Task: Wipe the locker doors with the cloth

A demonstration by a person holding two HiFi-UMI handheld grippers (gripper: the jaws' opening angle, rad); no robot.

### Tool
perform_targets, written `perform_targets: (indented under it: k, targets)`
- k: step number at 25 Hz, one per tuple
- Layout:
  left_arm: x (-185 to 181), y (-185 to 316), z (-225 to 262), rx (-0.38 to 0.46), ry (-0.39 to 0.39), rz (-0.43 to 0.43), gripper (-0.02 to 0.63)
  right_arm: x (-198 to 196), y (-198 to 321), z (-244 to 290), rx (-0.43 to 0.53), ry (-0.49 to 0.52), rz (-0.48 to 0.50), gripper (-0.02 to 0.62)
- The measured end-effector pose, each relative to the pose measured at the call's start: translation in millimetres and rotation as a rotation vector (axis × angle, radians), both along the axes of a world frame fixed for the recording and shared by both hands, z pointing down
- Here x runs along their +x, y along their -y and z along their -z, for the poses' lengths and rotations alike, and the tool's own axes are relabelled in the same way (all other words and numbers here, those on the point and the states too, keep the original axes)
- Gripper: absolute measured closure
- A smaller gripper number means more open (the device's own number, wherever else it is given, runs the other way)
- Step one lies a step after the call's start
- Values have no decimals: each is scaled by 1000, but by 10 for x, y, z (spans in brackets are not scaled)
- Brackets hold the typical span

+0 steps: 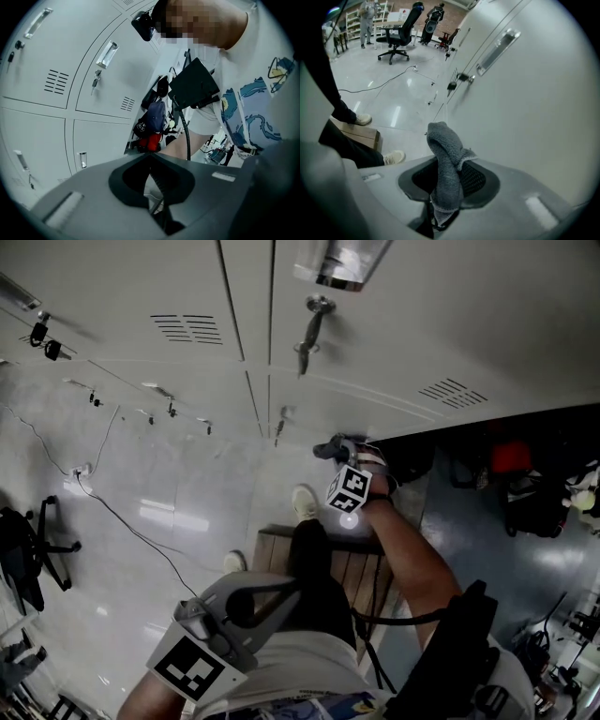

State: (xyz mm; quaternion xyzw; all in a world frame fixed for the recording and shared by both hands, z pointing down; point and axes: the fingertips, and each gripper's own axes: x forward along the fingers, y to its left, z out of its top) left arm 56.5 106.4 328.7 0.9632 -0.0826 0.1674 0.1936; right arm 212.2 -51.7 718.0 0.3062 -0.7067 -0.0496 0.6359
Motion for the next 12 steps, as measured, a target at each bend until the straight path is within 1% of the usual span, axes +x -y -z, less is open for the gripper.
perform_targets:
  k: [3,6,10,12]
  targets:
    - [-1,-63,82,15,-15,-27,604,-108,-51,628,87,31,18,482]
    - [-20,-123,191,34,-54,-51,604,-183,-95,1373,181,51,22,482]
    - [-34,-161,314,62,-97,-75,604,-285,-170,2338,246,66,15,482]
    - [-29,-180,363,72,-112,-85,604,-358,-177,2792,296,74,22,480]
